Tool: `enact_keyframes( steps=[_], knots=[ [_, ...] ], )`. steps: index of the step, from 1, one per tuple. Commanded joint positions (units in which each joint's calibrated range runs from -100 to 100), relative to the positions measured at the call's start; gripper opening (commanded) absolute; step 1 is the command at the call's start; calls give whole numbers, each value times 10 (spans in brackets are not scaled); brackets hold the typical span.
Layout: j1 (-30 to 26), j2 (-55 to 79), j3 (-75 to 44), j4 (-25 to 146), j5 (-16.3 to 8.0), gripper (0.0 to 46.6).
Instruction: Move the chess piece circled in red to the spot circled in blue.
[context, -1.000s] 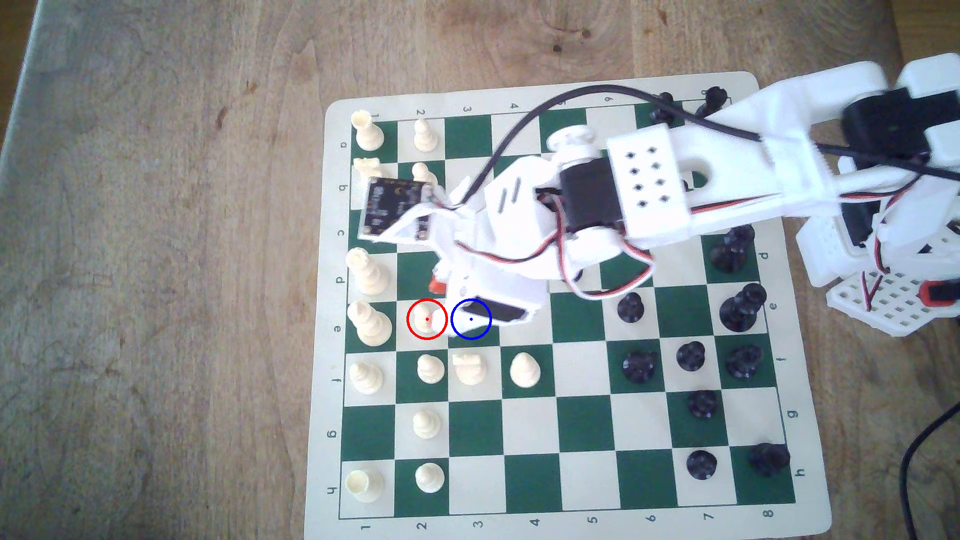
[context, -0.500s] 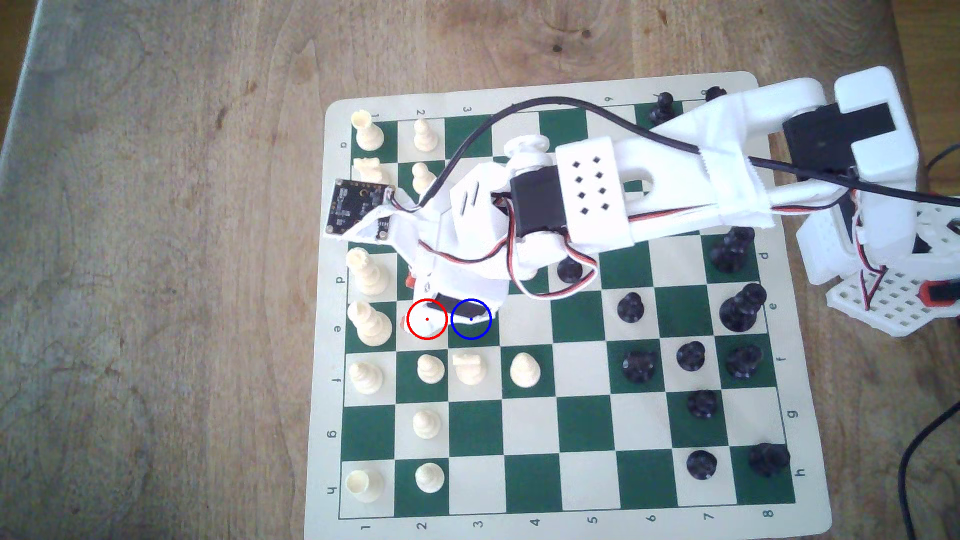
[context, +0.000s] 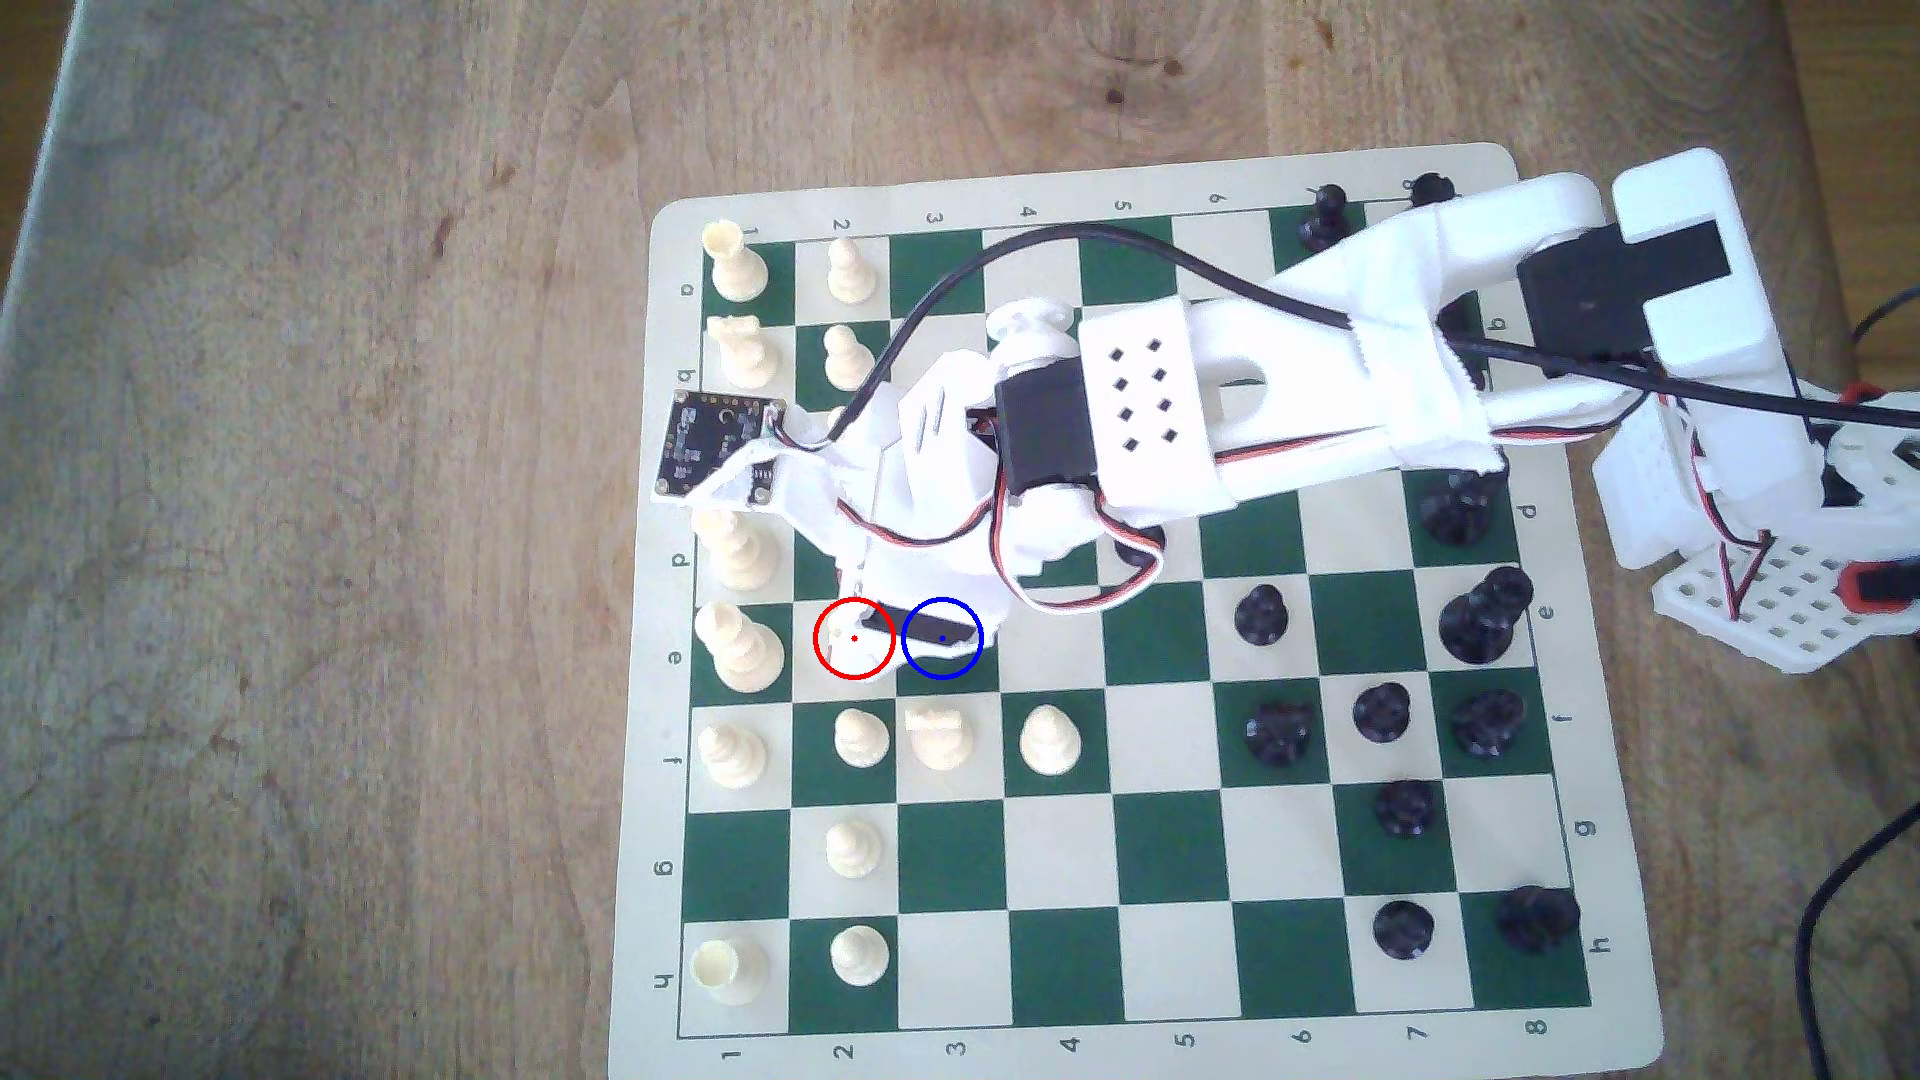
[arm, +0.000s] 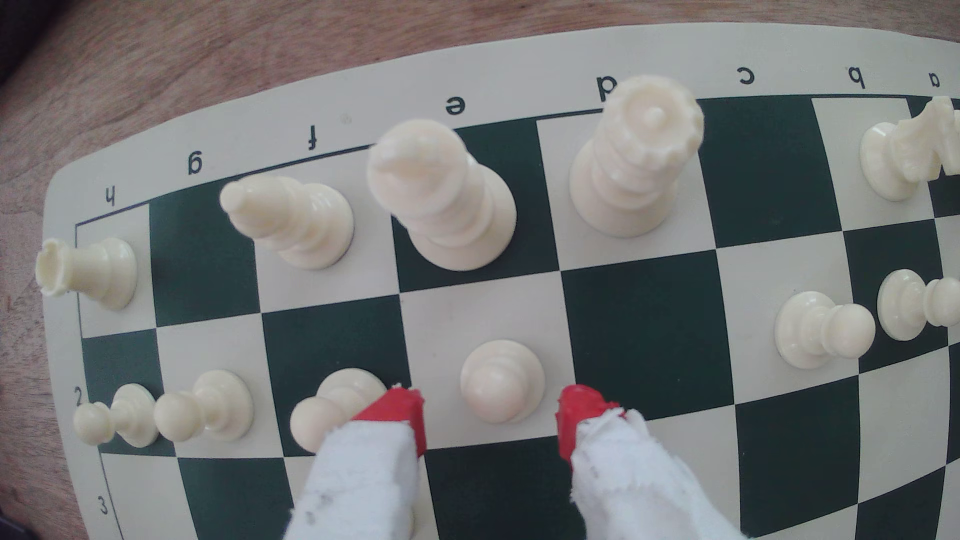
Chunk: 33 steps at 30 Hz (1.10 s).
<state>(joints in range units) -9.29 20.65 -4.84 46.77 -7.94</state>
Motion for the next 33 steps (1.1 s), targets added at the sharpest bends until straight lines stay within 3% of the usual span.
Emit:
enact_keyframes(
  steps=[1, 33],
  knots=[
    [2, -11, -47, -6, 4, 139],
    [-4, 21, -60, -57, 6, 117]
  ],
)
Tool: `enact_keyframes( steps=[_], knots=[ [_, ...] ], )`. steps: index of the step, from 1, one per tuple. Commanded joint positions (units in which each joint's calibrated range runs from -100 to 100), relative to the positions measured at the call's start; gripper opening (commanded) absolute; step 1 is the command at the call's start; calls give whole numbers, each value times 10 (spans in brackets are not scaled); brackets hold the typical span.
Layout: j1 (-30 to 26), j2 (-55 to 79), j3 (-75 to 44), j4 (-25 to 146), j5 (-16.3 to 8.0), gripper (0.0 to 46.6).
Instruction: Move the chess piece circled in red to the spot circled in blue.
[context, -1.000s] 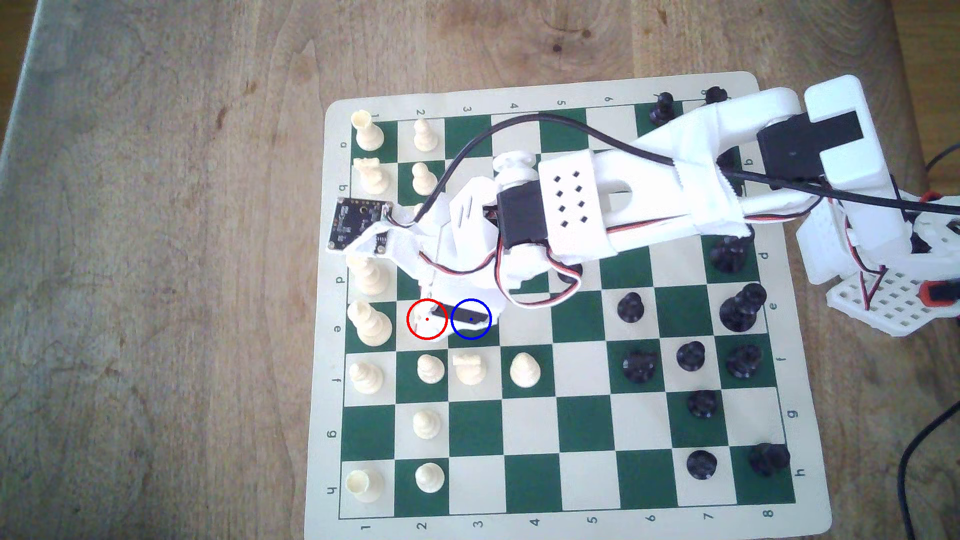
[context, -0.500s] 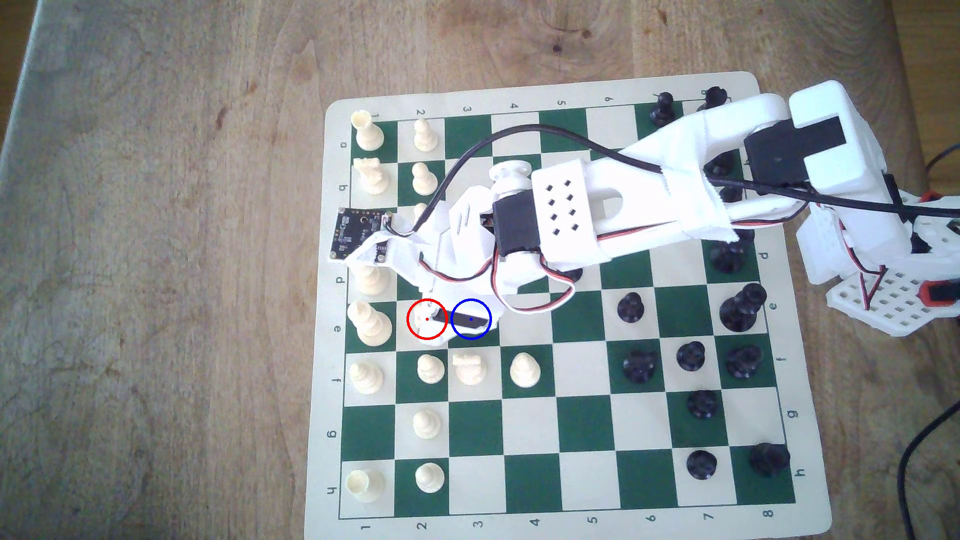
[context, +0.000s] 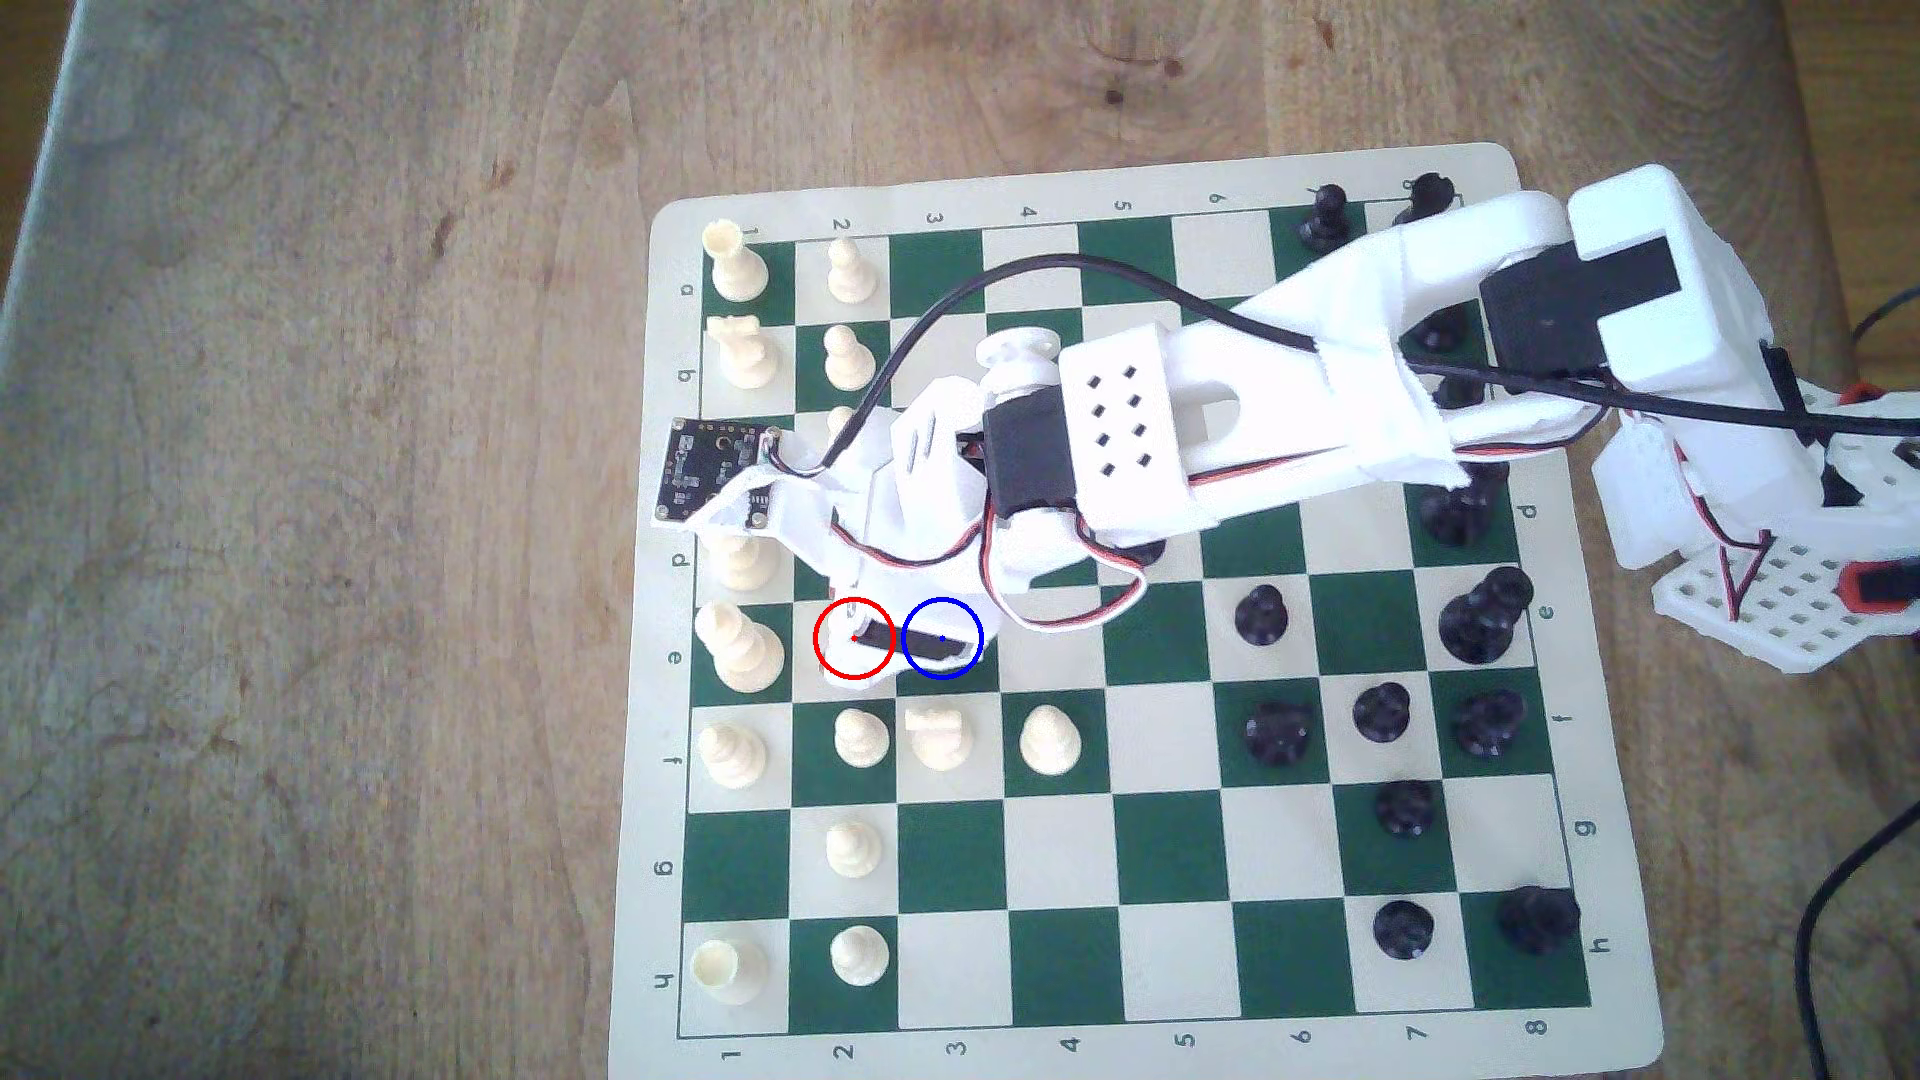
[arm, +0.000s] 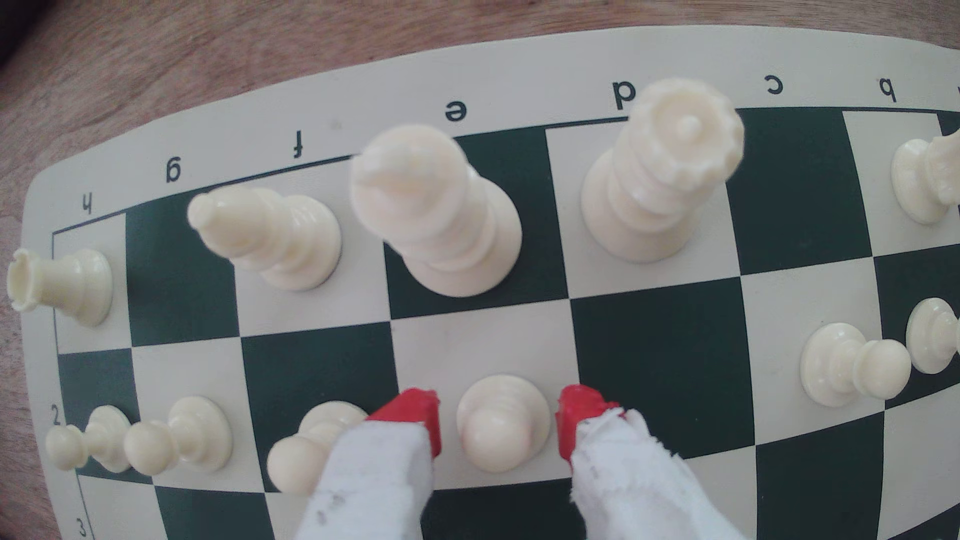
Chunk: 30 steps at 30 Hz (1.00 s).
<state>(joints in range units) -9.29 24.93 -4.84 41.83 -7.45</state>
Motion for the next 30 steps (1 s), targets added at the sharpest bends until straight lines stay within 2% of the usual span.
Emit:
enact_keyframes(
  steps=[1, 7, 10, 16, 24, 28, 30],
  knots=[
    [-4, -23, -60, -8, 0, 117],
    [-6, -23, -63, -9, 0, 105],
    [-8, -24, -64, -9, -1, 53],
    [-8, -27, -62, -9, -1, 27],
    [-2, -68, -60, -6, -1, 23],
    [-1, -126, -51, 12, 0, 23],
    [-6, -174, -11, 12, 1, 22]
  ],
)
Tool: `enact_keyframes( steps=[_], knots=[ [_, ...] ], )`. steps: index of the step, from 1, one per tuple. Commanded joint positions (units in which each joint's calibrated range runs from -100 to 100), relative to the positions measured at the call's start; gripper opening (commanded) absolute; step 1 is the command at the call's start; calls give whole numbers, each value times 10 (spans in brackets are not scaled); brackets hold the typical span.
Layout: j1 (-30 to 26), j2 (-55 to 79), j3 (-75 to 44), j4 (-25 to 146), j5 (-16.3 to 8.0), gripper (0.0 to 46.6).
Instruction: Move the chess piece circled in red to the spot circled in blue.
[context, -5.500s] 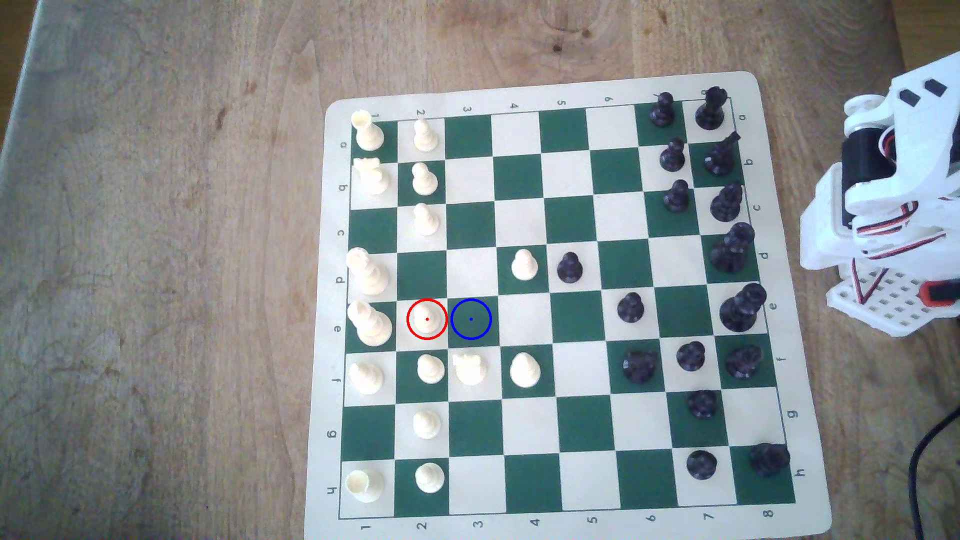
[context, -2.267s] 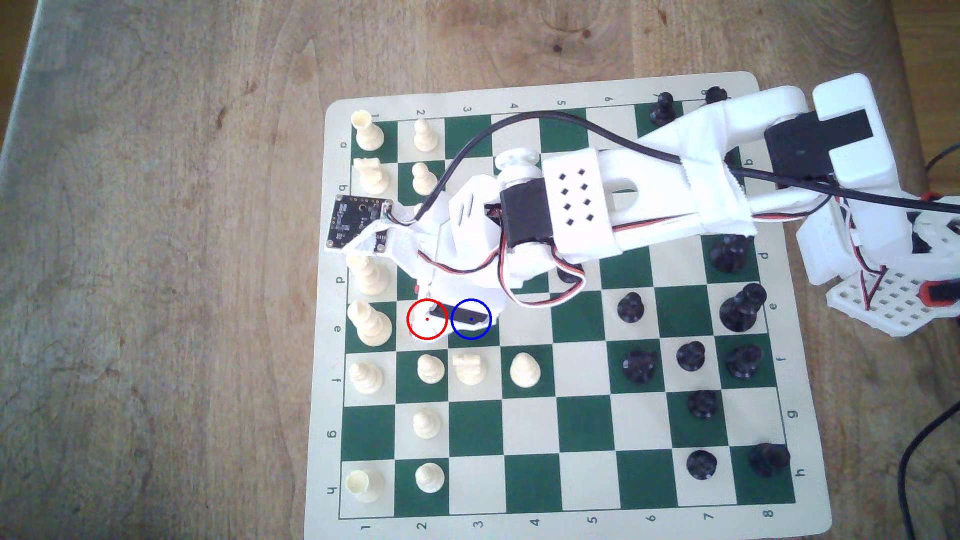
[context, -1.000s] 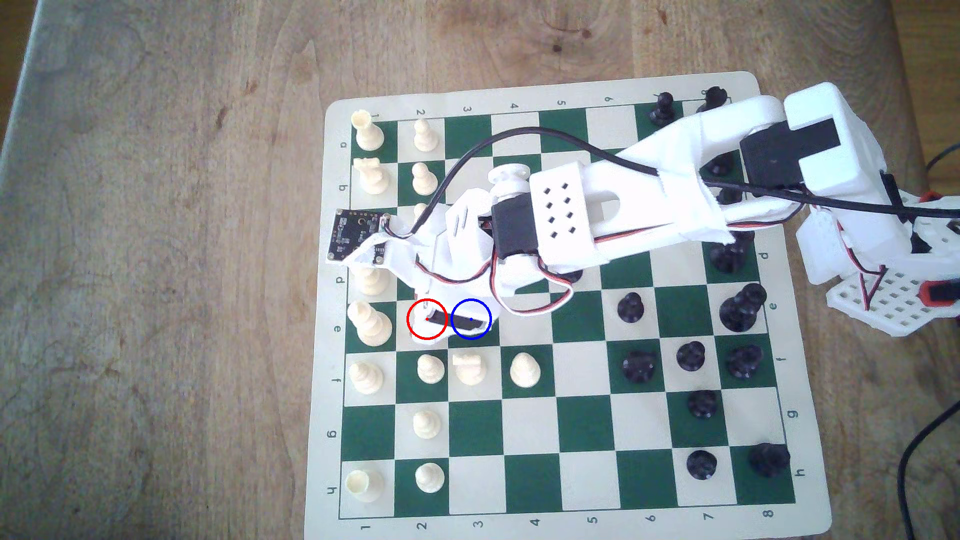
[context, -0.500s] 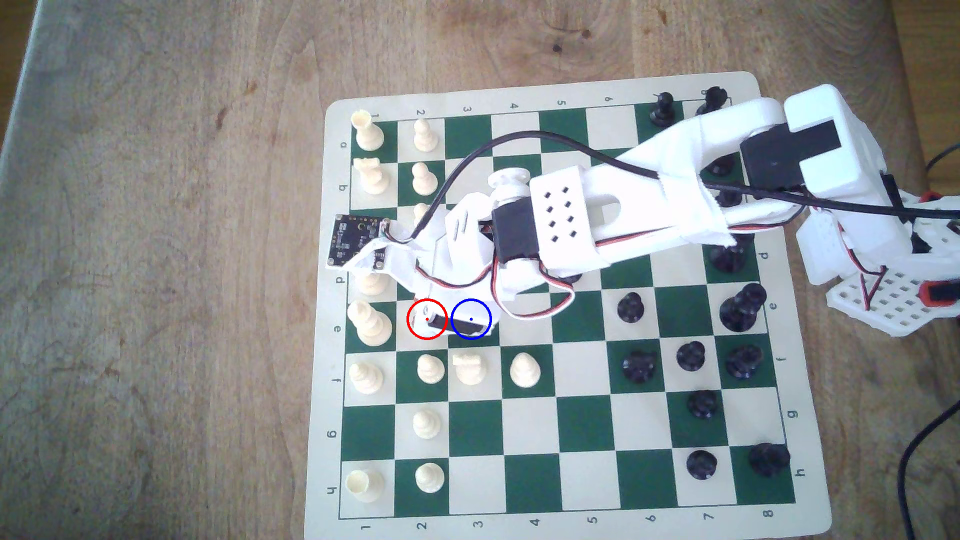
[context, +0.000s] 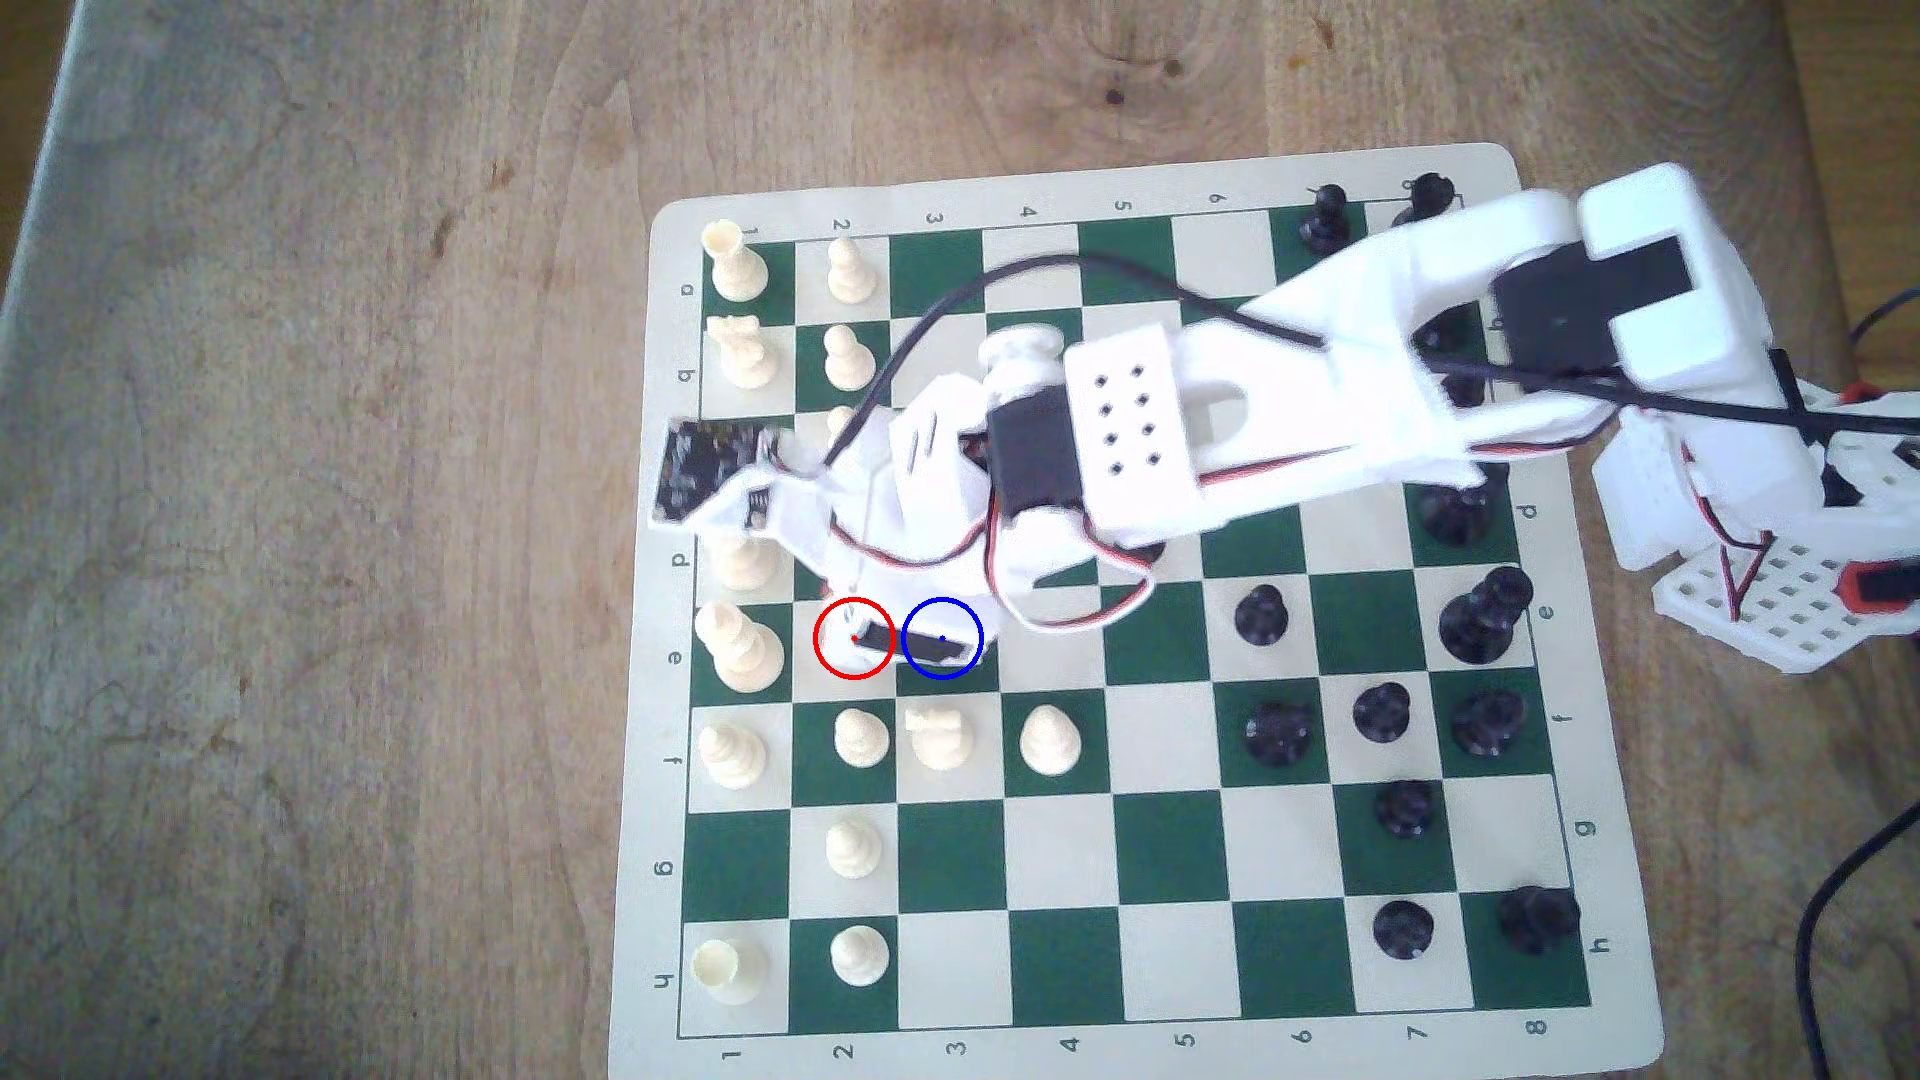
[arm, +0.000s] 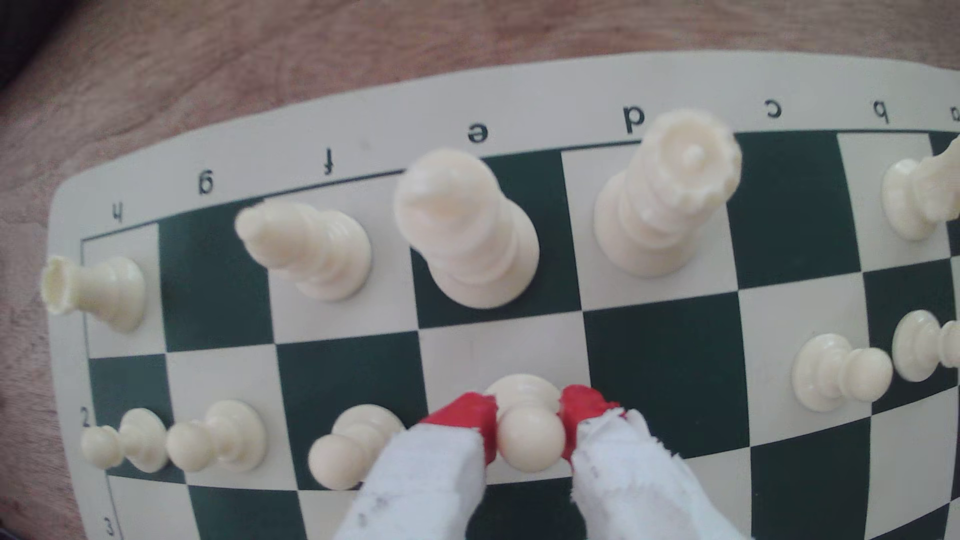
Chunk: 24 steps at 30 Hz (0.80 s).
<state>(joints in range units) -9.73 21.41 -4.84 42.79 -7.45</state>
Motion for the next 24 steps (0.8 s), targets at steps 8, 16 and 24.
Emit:
enact_keyframes(
  steps=[8, 16, 24],
  knots=[
    [-5, -253, 171, -30, 1, 21],
    [-5, -263, 271, -77, -1, 21],
    [-8, -209, 257, -88, -1, 21]
  ],
)
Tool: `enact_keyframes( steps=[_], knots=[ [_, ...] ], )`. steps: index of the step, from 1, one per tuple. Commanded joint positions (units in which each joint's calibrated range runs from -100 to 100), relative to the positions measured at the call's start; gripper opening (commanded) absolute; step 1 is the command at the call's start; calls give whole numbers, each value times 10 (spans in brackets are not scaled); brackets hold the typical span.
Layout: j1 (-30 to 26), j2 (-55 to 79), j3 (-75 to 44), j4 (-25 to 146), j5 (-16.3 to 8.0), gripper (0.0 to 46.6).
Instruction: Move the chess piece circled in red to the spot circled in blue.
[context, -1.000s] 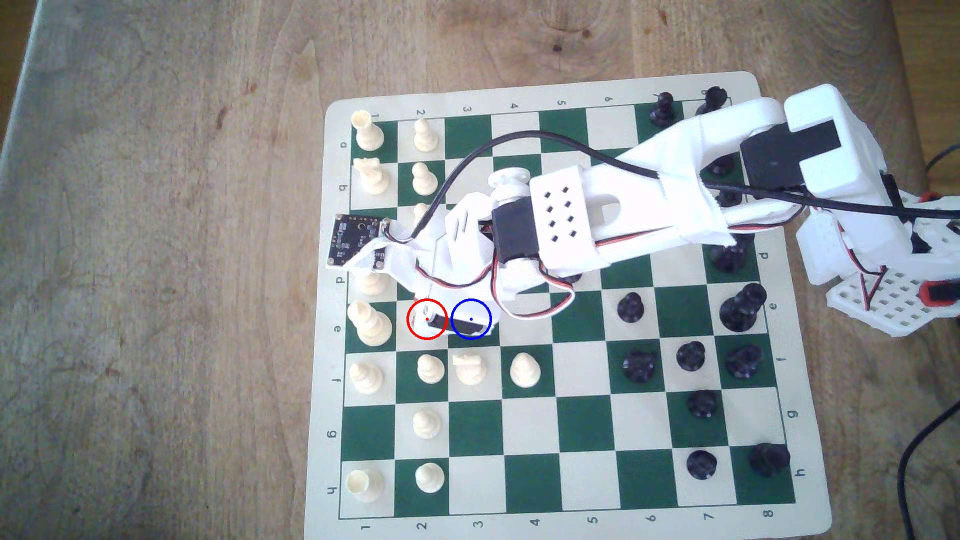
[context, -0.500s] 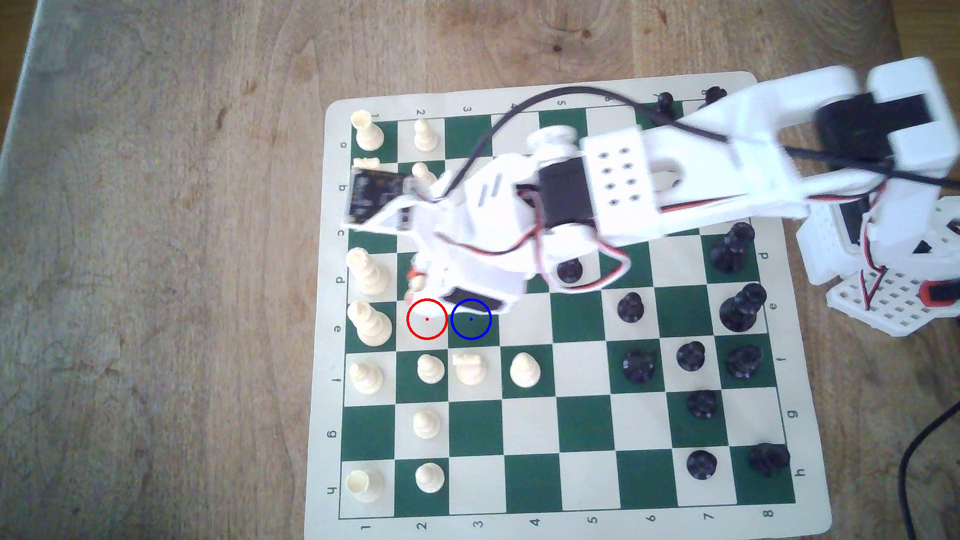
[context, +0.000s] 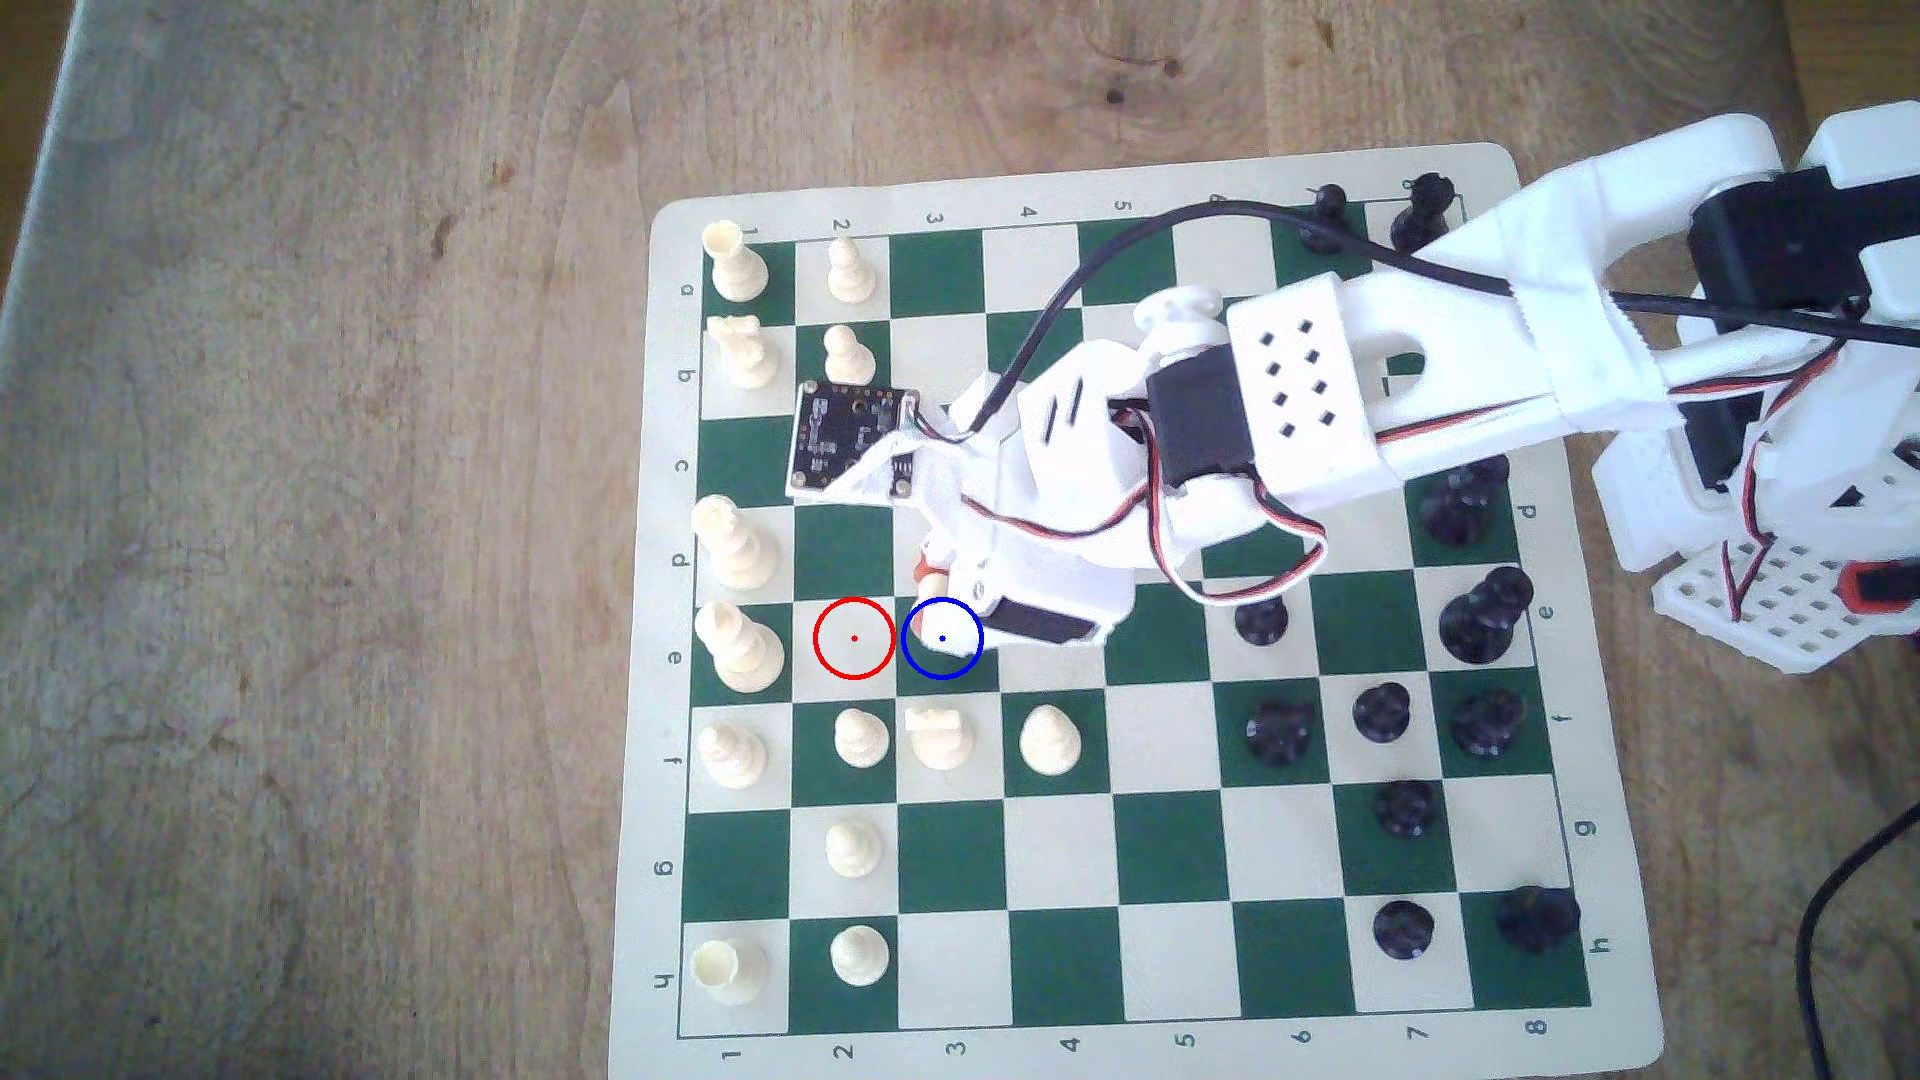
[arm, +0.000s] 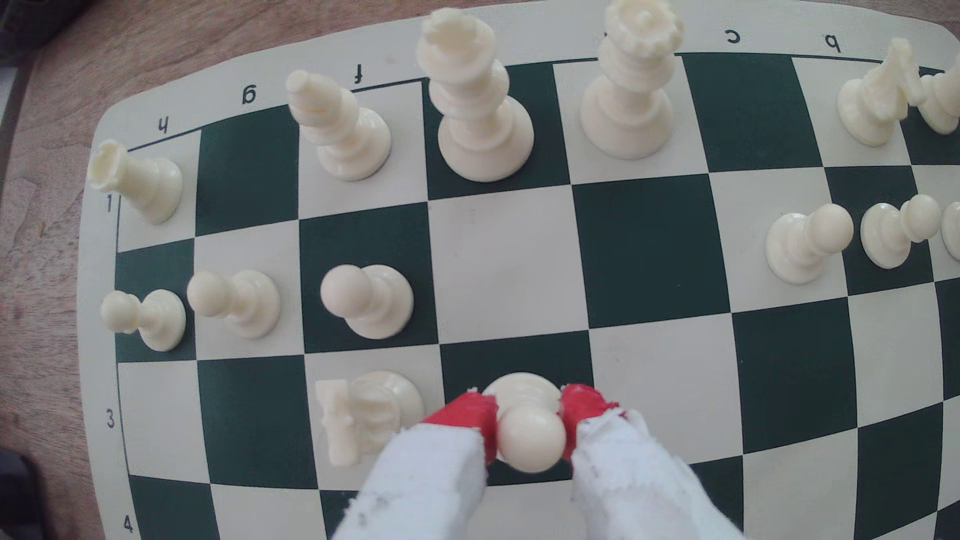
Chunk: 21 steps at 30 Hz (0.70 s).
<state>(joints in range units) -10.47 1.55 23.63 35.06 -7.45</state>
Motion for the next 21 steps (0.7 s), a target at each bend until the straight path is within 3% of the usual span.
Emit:
enact_keyframes(
  steps=[1, 21],
  knots=[
    [0, -3, -32, -11, -1, 21],
    [-11, 87, -112, -9, 0, 22]
  ],
)
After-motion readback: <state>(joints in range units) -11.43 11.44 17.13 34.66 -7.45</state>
